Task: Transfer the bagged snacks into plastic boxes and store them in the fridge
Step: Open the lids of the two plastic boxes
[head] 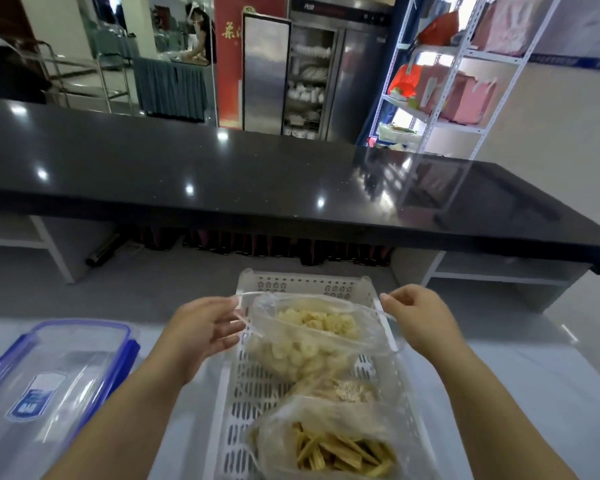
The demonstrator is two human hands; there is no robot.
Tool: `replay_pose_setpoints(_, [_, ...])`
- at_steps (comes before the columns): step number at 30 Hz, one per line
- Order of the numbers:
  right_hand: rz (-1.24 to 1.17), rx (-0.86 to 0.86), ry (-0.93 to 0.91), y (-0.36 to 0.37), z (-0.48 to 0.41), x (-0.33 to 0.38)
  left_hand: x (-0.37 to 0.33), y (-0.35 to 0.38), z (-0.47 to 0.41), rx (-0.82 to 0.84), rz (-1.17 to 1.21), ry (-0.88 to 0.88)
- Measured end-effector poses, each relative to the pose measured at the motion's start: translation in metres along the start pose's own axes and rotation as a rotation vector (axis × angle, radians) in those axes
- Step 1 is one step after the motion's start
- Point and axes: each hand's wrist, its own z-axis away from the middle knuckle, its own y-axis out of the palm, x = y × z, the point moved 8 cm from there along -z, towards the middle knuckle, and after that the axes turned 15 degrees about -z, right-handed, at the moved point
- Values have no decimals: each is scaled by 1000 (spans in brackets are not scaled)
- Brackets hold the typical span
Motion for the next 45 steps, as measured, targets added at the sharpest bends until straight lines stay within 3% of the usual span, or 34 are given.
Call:
replay_pose_setpoints(4, [187, -28, -305, -7, 19, 49, -17, -32, 25, -203, -472, 202])
replay_pose_setpoints(8, [277, 185, -468, 25, 46, 93, -23, -55, 60, -285, -844, 301])
replay_pose_setpoints(11, [366, 331, -537, 60, 73, 117, -12, -76, 79, -260, -971, 293])
replay_pose_setpoints(18, [409, 563, -596, 140, 135, 145, 15, -145, 111, -322, -986, 262])
replay_pose_setpoints(22, [352, 604, -510, 188, 153, 138, 22, -197, 112, -432, -936, 306])
replay_pose_setpoints(26, [261, 526, -360, 237, 161, 120, 31, -247, 90, -527, -931, 324])
replay_pose_setpoints(35, [72, 397, -14, 322, 167, 75, 64, -272, 41, -398, -952, 201])
replay_pose_setpoints(40, [-46, 321, 38, 340, 175, 59, 77, -273, 35, -287, -850, 147])
replay_pose_setpoints(45, [-196, 194, 55, 340, 181, 54, 81, -278, 31, -297, -690, 124])
